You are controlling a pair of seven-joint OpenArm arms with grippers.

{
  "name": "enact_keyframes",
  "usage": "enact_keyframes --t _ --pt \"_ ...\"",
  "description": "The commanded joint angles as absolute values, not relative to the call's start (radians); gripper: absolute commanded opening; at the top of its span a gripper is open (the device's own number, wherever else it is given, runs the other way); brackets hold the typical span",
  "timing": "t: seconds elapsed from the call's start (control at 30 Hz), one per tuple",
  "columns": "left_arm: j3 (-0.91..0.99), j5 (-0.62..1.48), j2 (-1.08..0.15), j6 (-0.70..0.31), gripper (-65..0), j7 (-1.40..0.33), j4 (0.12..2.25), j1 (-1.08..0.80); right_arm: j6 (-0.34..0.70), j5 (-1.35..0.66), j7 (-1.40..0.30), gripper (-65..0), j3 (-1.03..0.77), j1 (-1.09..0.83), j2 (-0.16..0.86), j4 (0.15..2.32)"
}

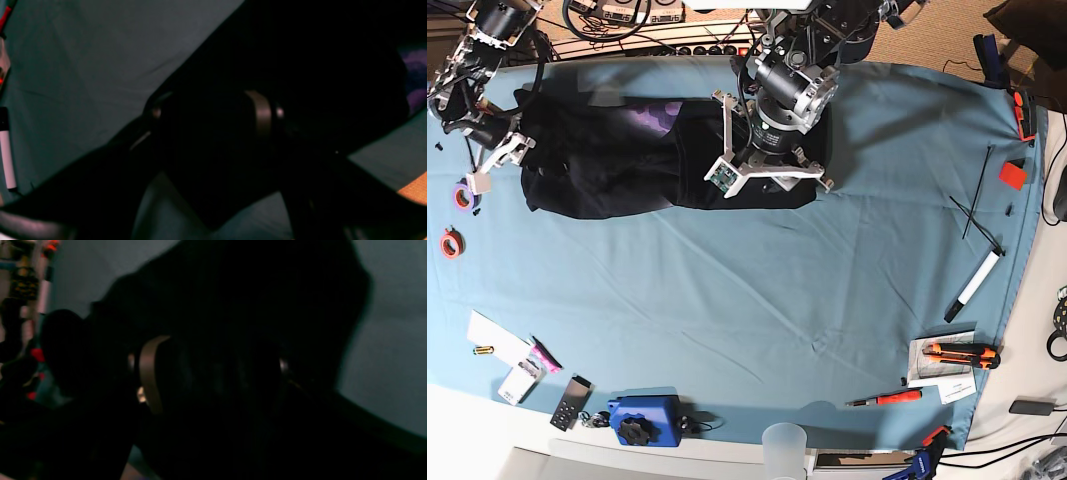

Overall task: Layout the t-shirt on the table in an organized manner, then fold the t-shirt properly
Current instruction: 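Hold the strip's middle down with the left gripper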

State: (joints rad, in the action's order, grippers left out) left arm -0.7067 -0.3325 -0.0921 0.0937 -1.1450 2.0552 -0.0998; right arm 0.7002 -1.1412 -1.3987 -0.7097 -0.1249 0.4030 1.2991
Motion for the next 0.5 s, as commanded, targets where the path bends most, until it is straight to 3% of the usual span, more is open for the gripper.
enact_keyframes --t 0.0,0.23,0.47 --pt "-0.709 -0.345 -0.084 0.098 -37.1 -1.126 2.073 -0.091 0.698 -1.140 -1.396 -27.7 -0.744 -0.124 0.440 1.338" --pt "-0.709 -0.345 -0.083 0.098 -37.1 -1.126 2.072 -0.091 0.698 -0.993 -1.396 -27.7 -0.845 -0.129 0.435 1.405" --pt "-0.709 -0.340 -0.083 0.098 -37.1 -1.126 2.072 -0.092 0.698 -0.982 -1.396 -27.7 -0.843 -0.136 0.352 1.405"
